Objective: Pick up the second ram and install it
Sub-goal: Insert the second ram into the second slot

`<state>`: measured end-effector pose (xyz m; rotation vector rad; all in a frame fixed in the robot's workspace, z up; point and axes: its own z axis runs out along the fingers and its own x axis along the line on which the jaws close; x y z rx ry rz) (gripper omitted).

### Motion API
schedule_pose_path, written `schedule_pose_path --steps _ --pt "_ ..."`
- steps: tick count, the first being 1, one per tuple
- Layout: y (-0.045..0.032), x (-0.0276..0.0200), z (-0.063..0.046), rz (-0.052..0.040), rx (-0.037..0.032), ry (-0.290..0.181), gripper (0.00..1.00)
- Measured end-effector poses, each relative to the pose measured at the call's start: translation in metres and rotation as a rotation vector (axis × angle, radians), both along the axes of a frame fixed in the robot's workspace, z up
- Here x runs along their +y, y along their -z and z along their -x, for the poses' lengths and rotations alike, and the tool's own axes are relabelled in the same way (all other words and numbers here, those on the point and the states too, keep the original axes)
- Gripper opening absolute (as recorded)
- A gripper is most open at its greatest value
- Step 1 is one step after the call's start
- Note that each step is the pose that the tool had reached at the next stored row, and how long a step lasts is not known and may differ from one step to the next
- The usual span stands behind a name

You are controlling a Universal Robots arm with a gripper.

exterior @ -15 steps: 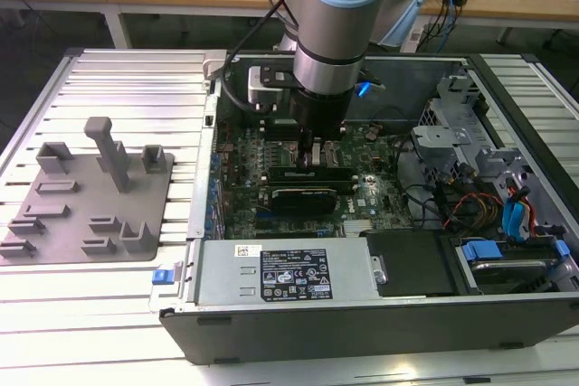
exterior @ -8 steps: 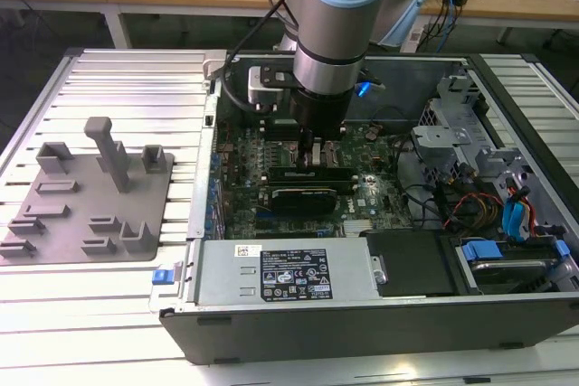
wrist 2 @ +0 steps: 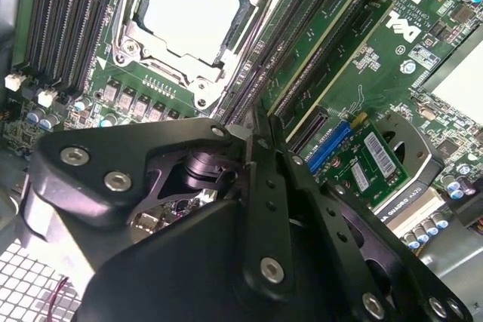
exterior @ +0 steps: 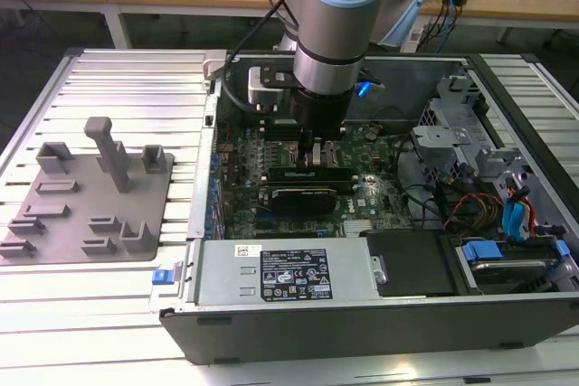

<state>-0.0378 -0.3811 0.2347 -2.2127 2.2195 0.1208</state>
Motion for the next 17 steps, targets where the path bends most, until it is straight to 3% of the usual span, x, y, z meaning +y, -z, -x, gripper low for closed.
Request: schedule_pose_path --steps 17 --pt "0.0026 0.0000 -0.0015 0.0000 0.0001 -0.014 0.09"
